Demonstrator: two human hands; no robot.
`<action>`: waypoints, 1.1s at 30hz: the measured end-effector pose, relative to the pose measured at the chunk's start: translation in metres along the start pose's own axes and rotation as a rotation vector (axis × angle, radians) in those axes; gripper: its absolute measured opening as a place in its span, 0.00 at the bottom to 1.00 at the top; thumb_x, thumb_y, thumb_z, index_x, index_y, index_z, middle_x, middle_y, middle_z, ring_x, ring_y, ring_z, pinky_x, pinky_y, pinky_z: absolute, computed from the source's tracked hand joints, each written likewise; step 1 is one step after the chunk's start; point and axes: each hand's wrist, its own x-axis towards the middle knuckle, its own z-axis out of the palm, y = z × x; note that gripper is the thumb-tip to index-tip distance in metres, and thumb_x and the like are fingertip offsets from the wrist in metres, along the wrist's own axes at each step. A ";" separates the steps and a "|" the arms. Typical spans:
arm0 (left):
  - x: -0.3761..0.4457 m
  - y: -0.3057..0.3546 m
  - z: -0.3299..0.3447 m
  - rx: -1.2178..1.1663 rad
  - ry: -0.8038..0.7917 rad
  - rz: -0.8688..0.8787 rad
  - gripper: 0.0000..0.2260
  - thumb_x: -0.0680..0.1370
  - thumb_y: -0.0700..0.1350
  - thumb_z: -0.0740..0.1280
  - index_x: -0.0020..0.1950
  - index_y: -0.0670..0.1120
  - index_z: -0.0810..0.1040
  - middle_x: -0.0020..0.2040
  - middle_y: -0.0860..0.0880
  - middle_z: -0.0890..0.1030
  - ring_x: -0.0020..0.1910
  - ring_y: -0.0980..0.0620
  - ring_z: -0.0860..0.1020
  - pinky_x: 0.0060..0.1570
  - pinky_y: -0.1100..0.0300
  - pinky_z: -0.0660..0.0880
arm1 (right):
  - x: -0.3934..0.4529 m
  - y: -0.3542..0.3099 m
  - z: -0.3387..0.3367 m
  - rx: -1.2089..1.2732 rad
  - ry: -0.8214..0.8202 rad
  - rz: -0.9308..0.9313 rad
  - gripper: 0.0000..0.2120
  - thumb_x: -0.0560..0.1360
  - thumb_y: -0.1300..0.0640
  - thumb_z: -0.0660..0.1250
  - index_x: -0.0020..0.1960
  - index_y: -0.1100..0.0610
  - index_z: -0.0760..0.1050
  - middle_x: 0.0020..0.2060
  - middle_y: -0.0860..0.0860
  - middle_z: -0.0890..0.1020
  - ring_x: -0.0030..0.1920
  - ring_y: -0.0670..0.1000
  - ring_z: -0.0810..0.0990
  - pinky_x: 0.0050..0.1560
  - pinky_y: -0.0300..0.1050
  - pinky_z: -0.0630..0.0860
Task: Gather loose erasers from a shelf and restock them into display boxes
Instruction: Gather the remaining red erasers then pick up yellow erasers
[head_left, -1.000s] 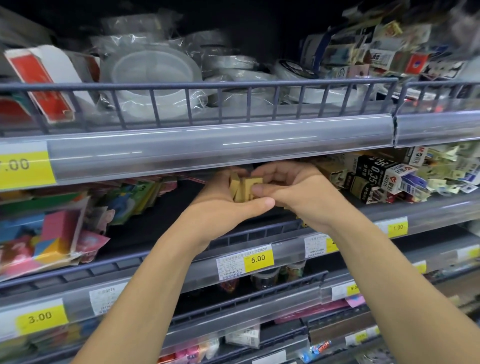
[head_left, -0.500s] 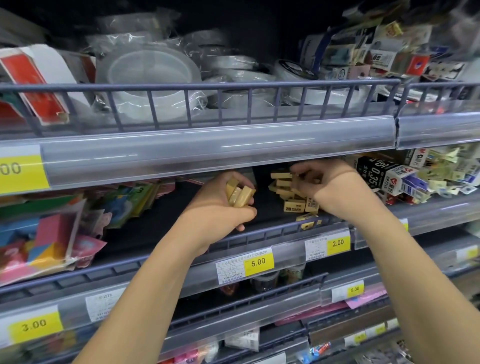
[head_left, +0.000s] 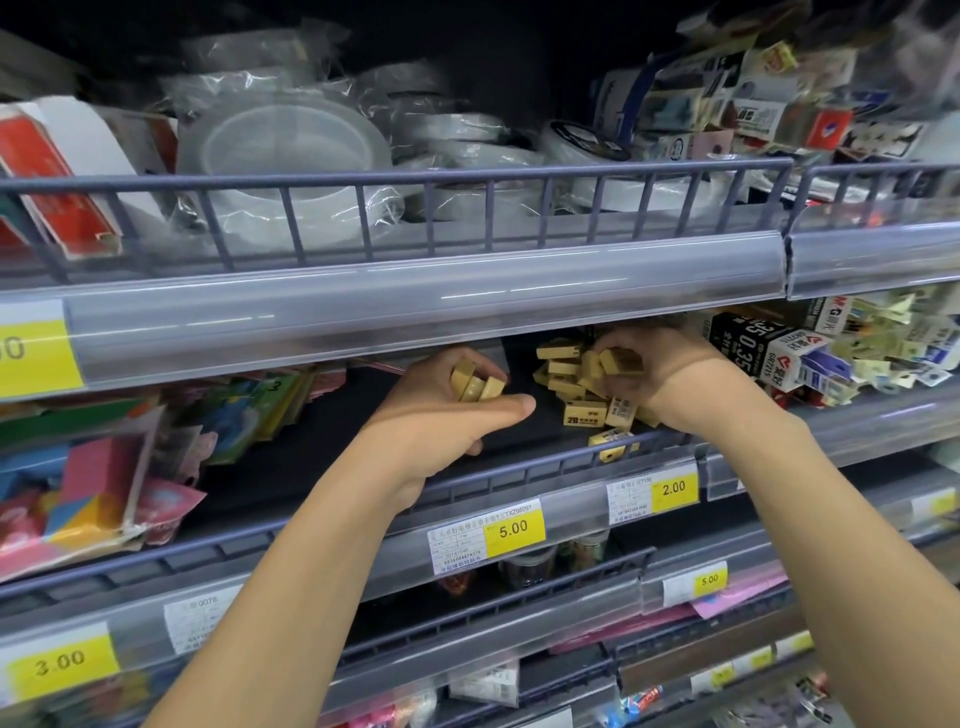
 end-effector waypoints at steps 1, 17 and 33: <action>0.001 -0.001 0.000 -0.013 0.010 -0.003 0.11 0.68 0.53 0.82 0.45 0.61 0.82 0.47 0.52 0.82 0.35 0.55 0.80 0.39 0.61 0.82 | -0.001 -0.001 -0.001 0.019 0.024 -0.001 0.21 0.78 0.44 0.68 0.70 0.44 0.72 0.64 0.53 0.79 0.60 0.58 0.76 0.58 0.46 0.76; -0.009 -0.006 -0.005 -0.313 -0.101 0.130 0.13 0.77 0.33 0.73 0.60 0.42 0.80 0.56 0.36 0.85 0.55 0.45 0.86 0.54 0.54 0.84 | -0.028 -0.072 0.016 1.238 -0.007 -0.142 0.10 0.73 0.66 0.75 0.53 0.65 0.81 0.45 0.63 0.85 0.42 0.54 0.85 0.43 0.48 0.85; -0.004 -0.008 0.003 -0.169 0.006 0.102 0.25 0.64 0.40 0.80 0.53 0.62 0.77 0.46 0.55 0.88 0.47 0.54 0.87 0.46 0.54 0.86 | -0.030 -0.081 0.025 0.947 0.067 -0.187 0.13 0.78 0.64 0.69 0.61 0.53 0.81 0.51 0.50 0.86 0.53 0.49 0.84 0.61 0.51 0.79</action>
